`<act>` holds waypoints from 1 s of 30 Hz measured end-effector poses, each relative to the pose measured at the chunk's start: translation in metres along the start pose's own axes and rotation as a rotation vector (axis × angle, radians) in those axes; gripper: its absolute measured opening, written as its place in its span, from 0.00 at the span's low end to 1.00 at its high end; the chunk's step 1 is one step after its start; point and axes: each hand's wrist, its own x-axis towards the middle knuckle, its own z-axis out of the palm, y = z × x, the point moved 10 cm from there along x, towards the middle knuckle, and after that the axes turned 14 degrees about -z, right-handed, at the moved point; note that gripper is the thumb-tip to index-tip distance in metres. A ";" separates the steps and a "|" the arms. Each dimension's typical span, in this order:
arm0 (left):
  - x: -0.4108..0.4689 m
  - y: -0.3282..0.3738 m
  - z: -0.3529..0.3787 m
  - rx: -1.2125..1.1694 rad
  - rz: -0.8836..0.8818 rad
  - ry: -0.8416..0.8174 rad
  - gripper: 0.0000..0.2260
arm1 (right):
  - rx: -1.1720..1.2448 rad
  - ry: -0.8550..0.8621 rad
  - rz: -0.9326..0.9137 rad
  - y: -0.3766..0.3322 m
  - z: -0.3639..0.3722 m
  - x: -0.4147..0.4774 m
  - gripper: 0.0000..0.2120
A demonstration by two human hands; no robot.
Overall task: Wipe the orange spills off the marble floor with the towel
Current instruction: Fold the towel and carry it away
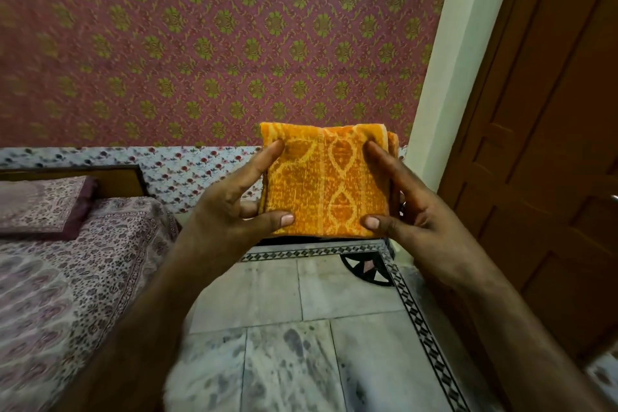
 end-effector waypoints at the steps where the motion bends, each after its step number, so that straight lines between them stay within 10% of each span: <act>1: -0.011 0.001 -0.003 0.005 0.001 0.002 0.39 | -0.002 0.001 -0.002 -0.006 0.008 -0.006 0.40; 30: -0.152 0.044 0.099 0.102 -0.053 0.026 0.41 | -0.121 0.009 0.026 -0.100 -0.018 -0.163 0.41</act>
